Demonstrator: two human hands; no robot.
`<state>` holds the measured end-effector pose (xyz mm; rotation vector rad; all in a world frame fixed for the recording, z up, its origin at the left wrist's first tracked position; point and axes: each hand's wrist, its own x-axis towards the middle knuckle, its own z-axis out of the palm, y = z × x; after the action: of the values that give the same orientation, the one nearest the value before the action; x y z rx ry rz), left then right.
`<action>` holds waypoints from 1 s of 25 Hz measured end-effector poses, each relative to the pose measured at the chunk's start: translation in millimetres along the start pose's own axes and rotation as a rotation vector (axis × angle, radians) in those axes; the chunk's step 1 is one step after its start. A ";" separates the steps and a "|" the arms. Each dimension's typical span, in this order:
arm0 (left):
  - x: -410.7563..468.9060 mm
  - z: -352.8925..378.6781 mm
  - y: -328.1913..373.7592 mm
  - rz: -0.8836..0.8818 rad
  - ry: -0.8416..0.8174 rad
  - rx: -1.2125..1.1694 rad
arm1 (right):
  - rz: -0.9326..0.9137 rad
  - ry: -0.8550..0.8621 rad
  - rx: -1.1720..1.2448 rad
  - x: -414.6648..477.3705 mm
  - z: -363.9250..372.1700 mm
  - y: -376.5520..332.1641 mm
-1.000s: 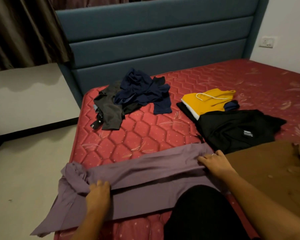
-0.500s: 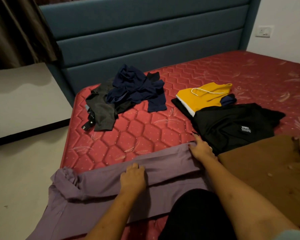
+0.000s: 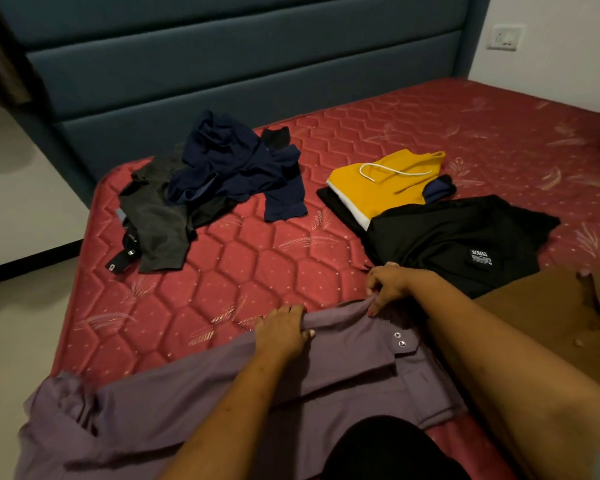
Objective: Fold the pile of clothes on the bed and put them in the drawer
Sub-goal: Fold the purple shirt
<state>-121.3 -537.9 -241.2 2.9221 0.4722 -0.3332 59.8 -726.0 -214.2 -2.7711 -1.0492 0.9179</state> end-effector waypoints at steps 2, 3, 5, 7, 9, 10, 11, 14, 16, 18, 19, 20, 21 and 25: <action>7.9 1.1 3.7 0.004 0.006 -0.062 | -0.009 0.020 0.089 -1.8 -9.7 6.5; 11.6 1.6 3.1 0.001 0.021 -0.134 | -0.021 0.027 0.226 -4.5 -14.8 8.7; 16.3 0.4 -0.5 -0.006 0.025 -0.385 | -0.076 0.046 0.680 -8.5 -18.1 8.8; 18.1 -8.4 0.3 0.017 0.013 -0.629 | -0.107 0.094 1.055 -12.7 -16.4 0.1; 20.3 -20.4 9.8 0.094 -0.024 -0.693 | -0.134 0.073 1.222 -13.5 -7.5 -7.6; 22.2 -26.7 17.4 0.124 -0.042 -0.635 | -0.138 0.069 1.278 -14.3 -2.3 -10.5; 25.0 -31.4 24.7 0.146 -0.049 -0.579 | -0.136 0.080 1.324 -15.7 1.4 -11.9; 35.8 -35.2 40.4 0.168 -0.040 -0.566 | -0.101 0.183 1.291 -14.4 13.2 -4.4; 40.1 -33.3 45.7 0.146 -0.020 -0.552 | -0.088 0.177 1.305 -14.5 18.4 -0.1; 44.0 -28.3 51.0 0.140 -0.032 -0.563 | -0.064 -0.003 1.319 -16.8 23.7 5.9; 45.2 -28.4 53.7 0.147 -0.050 -0.577 | -0.058 -0.110 1.280 -18.7 25.5 9.0; 46.8 -28.6 57.1 0.151 -0.084 -0.577 | -0.064 -0.166 1.232 -22.4 25.2 10.9; 49.3 -28.1 59.9 0.152 -0.106 -0.554 | -0.075 -0.171 1.194 -23.7 23.5 13.6; 45.6 -29.7 74.0 0.056 0.098 -0.331 | -0.046 0.119 1.116 -16.9 18.0 10.8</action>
<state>-49.3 -588.1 -214.5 2.6301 0.4126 -0.0929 46.4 -747.7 -222.9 -1.8142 -0.3555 0.9099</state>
